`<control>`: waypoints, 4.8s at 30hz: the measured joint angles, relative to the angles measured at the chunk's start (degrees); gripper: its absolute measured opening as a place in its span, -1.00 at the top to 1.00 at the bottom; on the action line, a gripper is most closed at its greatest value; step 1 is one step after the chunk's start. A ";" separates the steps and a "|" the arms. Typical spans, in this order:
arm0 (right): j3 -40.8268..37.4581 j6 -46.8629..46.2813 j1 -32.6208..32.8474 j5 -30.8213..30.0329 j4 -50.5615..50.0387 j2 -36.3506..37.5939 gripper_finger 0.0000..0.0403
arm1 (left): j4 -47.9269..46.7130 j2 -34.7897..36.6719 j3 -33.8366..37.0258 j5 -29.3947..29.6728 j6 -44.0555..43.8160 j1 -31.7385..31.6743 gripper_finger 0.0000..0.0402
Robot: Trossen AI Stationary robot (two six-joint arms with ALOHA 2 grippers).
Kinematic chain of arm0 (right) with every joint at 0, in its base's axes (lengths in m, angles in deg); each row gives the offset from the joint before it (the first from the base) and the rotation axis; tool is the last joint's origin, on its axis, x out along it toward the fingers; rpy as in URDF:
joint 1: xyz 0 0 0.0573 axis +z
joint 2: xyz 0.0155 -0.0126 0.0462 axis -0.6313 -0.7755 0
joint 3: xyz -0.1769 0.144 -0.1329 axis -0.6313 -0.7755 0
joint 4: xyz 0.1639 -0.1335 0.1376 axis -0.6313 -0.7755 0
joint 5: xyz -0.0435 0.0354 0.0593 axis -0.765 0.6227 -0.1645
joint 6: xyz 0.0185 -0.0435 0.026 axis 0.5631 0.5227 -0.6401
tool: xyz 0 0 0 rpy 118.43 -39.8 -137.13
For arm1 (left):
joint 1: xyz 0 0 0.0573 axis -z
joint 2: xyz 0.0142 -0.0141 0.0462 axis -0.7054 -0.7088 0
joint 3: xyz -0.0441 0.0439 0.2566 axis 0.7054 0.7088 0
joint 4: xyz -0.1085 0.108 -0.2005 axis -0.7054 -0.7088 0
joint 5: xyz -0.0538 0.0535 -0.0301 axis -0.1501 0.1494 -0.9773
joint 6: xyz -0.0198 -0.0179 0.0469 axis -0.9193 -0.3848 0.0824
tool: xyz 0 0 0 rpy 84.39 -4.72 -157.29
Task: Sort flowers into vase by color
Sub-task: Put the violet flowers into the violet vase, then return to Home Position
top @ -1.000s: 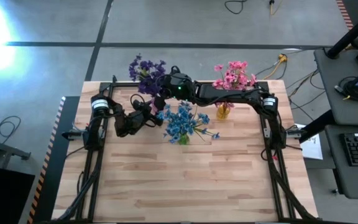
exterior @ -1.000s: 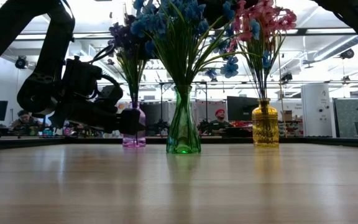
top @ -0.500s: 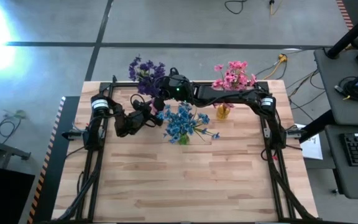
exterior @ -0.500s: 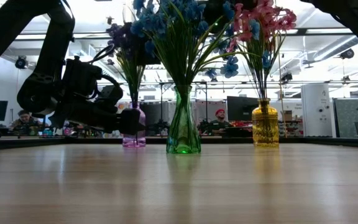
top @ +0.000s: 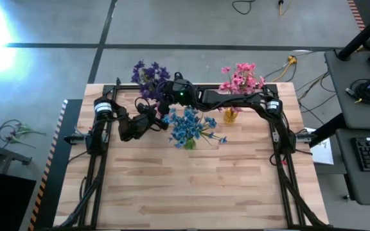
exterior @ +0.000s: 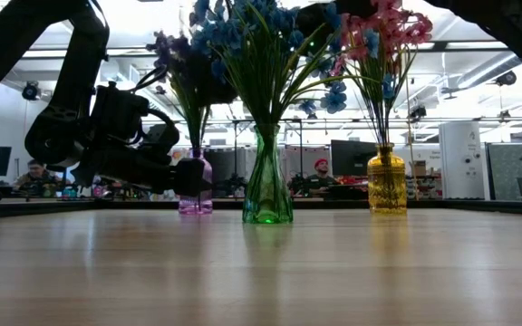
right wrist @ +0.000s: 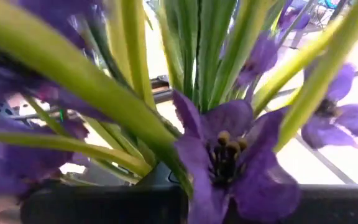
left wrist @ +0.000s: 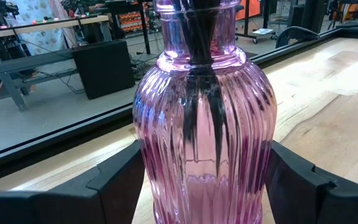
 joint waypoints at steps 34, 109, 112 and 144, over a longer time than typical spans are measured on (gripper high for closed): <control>-0.04 0.83 0.61 -0.11 -0.62 1.36 -0.05 | -0.09 0.00 0.02 0.00 -0.35 0.02 -0.33; -0.02 1.31 2.39 -0.09 -9.62 10.07 -0.73 | 1.32 7.63 5.80 2.96 -2.54 2.03 -0.55; -0.02 1.49 2.52 -0.09 -9.79 10.59 -0.73 | 1.32 7.88 6.05 2.97 -2.54 2.03 -0.55; 0.00 0.88 3.50 -0.06 -20.52 19.68 -0.73 | 1.27 8.50 6.95 2.58 -2.54 2.10 -0.55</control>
